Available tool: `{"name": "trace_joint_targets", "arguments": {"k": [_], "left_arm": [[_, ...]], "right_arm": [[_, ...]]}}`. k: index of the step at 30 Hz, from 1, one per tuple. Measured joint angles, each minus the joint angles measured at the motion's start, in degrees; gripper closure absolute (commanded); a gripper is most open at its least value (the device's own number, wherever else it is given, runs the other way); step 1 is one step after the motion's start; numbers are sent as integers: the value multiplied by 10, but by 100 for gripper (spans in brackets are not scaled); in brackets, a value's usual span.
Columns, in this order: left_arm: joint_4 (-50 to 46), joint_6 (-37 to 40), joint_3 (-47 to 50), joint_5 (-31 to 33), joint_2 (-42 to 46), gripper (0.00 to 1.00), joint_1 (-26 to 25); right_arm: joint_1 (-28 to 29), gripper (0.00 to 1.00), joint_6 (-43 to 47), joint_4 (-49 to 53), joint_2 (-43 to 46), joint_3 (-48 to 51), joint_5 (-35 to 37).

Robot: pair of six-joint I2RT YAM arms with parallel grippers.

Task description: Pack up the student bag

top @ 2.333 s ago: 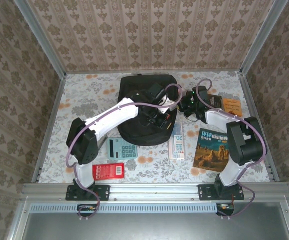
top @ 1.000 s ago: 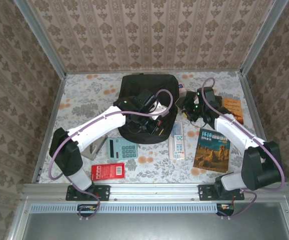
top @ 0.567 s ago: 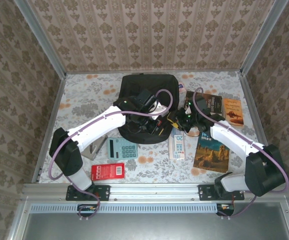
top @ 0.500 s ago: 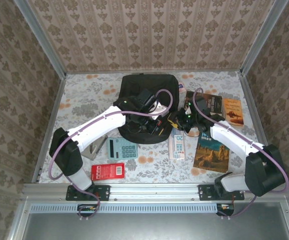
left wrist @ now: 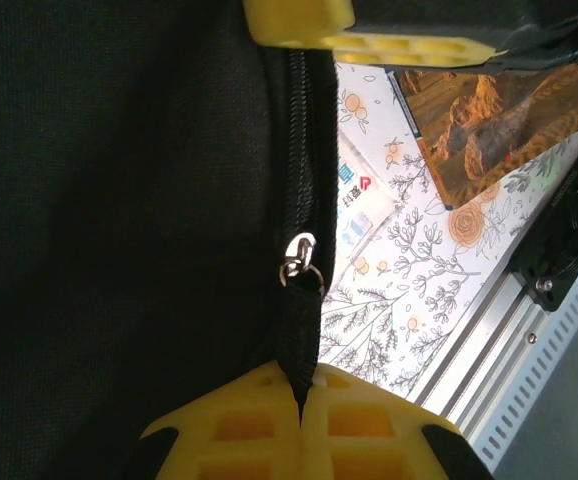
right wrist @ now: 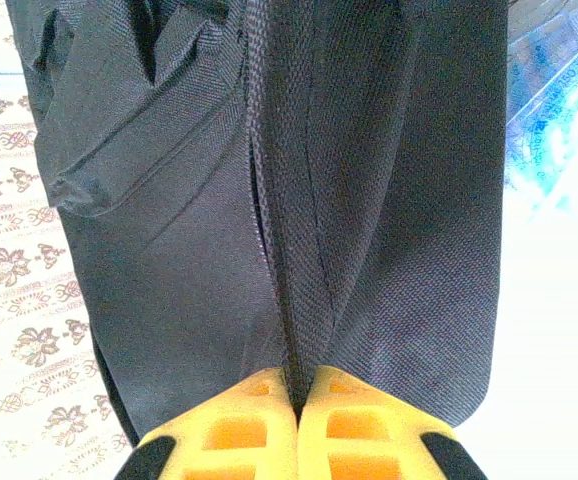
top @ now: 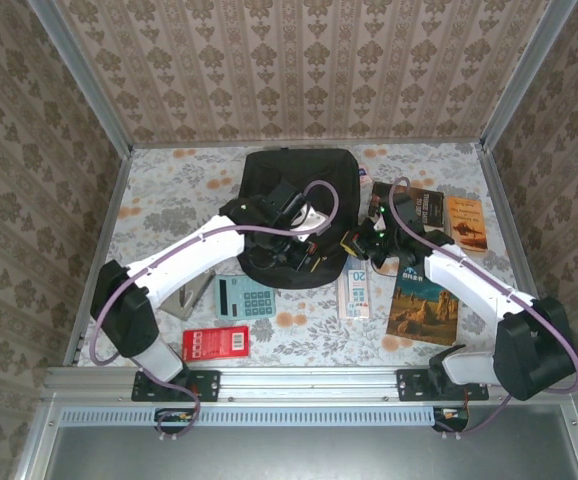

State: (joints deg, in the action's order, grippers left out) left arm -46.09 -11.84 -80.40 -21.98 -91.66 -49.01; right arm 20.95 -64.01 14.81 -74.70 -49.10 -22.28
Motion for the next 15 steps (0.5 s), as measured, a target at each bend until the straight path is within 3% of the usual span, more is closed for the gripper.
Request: {"name": "trace_joint_targets", "arguments": {"k": [15], "left_arm": [[19,-5,81,0,83,100,33]], "right_arm": [[-26,100,33,18,5,0,-4]]}}
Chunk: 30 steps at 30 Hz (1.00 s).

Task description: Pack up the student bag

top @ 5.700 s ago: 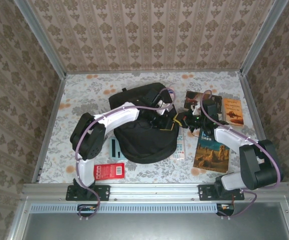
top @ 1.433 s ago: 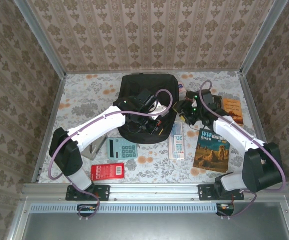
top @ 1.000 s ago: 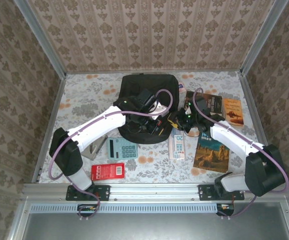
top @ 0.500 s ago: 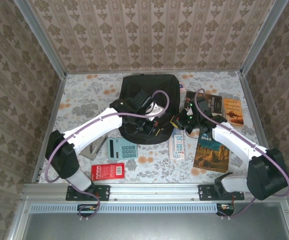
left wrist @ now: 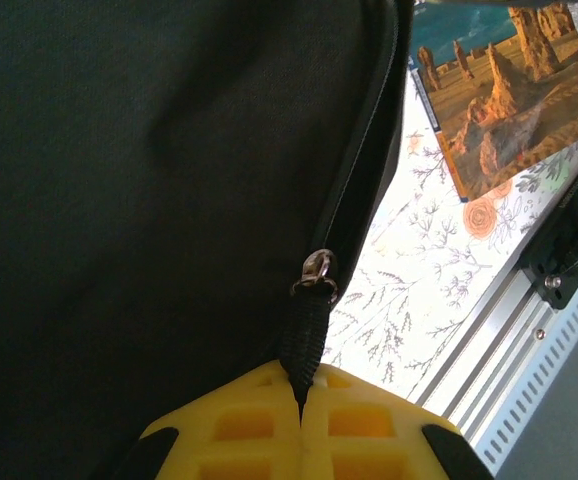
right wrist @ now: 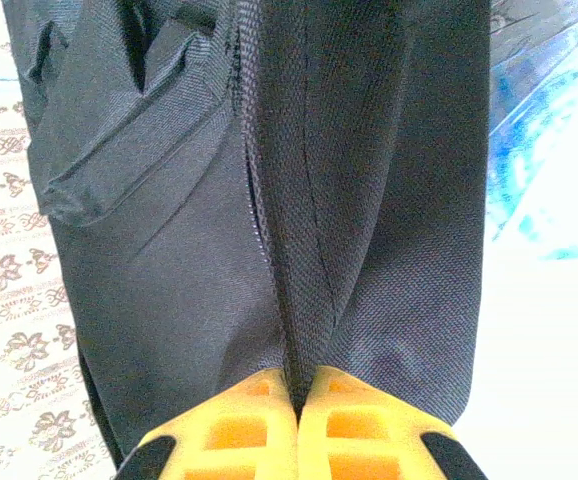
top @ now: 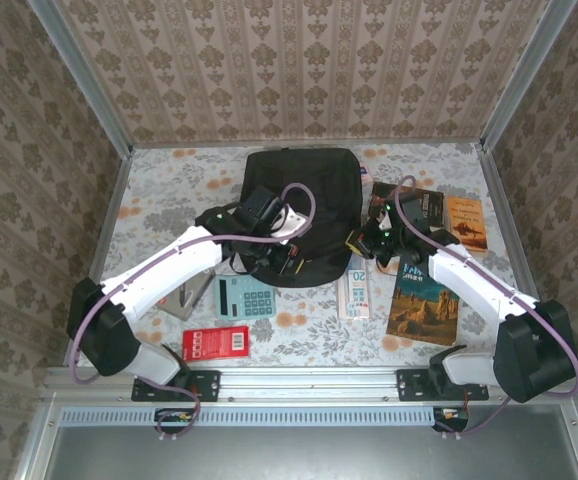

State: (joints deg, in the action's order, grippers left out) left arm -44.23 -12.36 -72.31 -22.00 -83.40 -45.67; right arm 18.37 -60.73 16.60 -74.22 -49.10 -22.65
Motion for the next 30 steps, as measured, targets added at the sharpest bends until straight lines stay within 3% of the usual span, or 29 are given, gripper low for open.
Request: {"name": "trace_joint_targets", "arguments": {"k": [20,22,24,27,30], "left_arm": [[3,0,57,13,48,100,20],[1,0,66,17,60,100,27],[4,0,70,19,69,100,30],[15,-1,70,17,70,100,28],[18,-1,68,18,64,100,17]], "right_arm": [[-43,100,63,39,0,-6,4],[-53,94,69,48,0,-9,10],[-55,75,73,56,0,-11,13],[-47,55,86,69,0,-22,19],[-37,47,91,88,4,-40,24]]}}
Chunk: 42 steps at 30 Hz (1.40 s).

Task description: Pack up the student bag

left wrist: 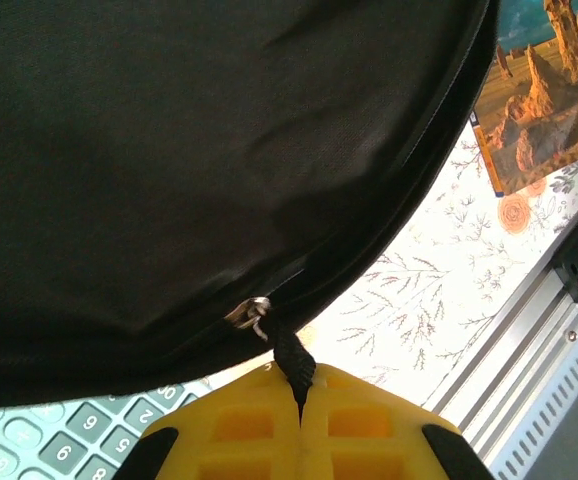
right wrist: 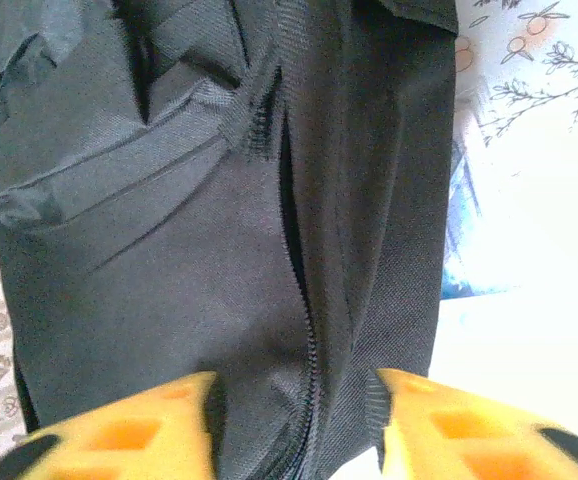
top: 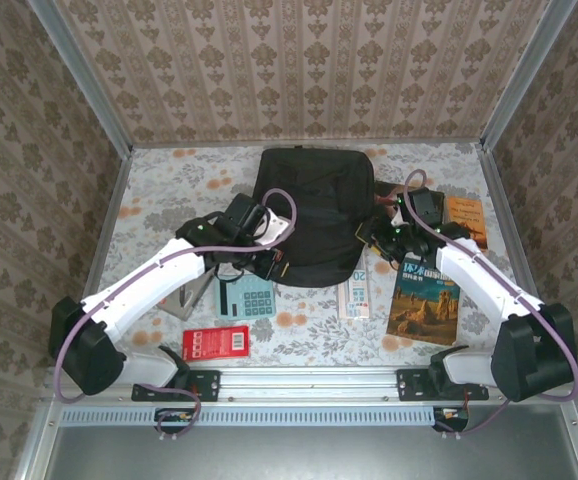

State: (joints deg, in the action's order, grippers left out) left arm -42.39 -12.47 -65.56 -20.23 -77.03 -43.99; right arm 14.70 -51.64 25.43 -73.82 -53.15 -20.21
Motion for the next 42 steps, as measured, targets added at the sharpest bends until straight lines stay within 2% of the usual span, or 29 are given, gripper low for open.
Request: {"name": "trace_joint_targets", "arguments": {"k": [5,10,12,18,23,28,33,37,42], "left_arm": [[9,-3,-24,-2,-24,100,-28],[22,-10,-52,-13,-45,100,-41],[28,-12,-64,-17,-51,100,-45],[39,-13,-111,-24,-85,100,-66],[43,-13,-127,-27,-103,100,-75],[48,-13,-141,-27,-125,100,-90],[49,-12,-145,-27,-134,100,-104],[53,-12,-146,-27,-134,100,-104],[56,-9,-145,-26,-134,100,-104]], "right_arm": [[26,40,-7,35,40,-17,1],[54,32,-70,65,79,-14,-1],[55,26,-102,65,98,0,-4],[54,27,-143,95,151,18,-4],[49,28,-160,110,157,19,-16],[85,28,-195,79,141,24,-28],[110,38,-212,47,106,28,-29],[111,57,-218,40,103,31,-20],[111,75,-219,35,103,41,4]]}}
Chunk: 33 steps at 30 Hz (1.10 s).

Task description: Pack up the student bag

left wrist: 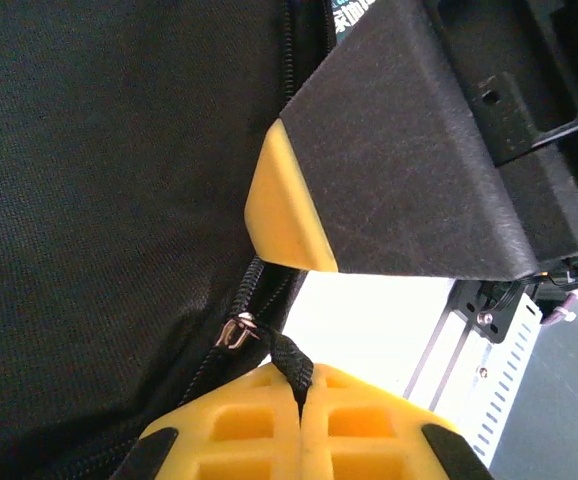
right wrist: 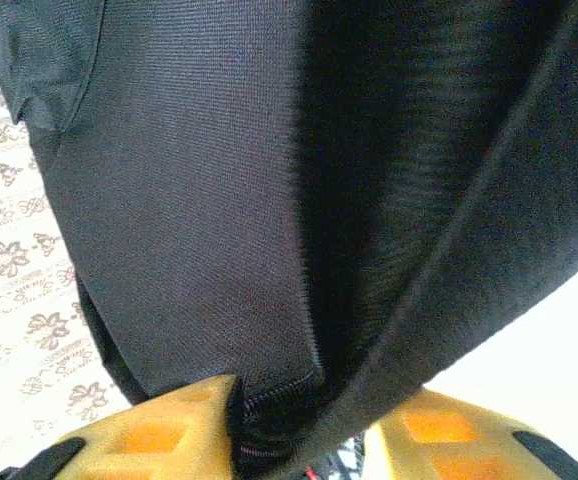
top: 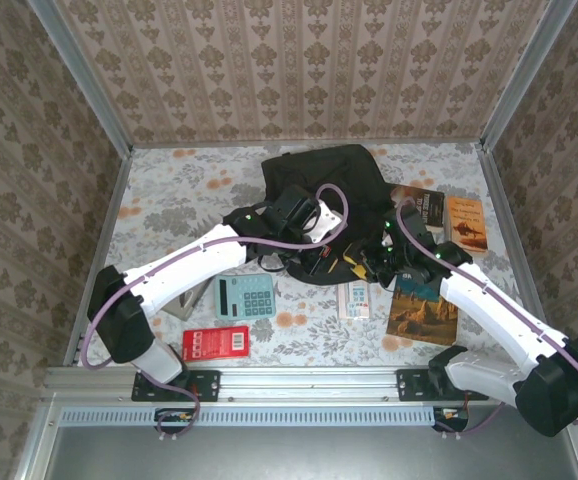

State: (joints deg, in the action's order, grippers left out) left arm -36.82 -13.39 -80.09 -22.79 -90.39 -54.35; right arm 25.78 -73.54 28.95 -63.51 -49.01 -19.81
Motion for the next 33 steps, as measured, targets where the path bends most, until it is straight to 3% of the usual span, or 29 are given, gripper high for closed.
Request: {"name": "trace_joint_targets", "arguments": {"k": [7,24,33], "left_arm": [[2,9,9,6,2,100,0],[3,15,58,13,51,100,45],[27,10,92,-18,76,100,94]], "right_arm": [[0,100,15,7,0,0,40],[4,100,38,13,0,0,51],[4,100,58,6,2,-10,46]]}}
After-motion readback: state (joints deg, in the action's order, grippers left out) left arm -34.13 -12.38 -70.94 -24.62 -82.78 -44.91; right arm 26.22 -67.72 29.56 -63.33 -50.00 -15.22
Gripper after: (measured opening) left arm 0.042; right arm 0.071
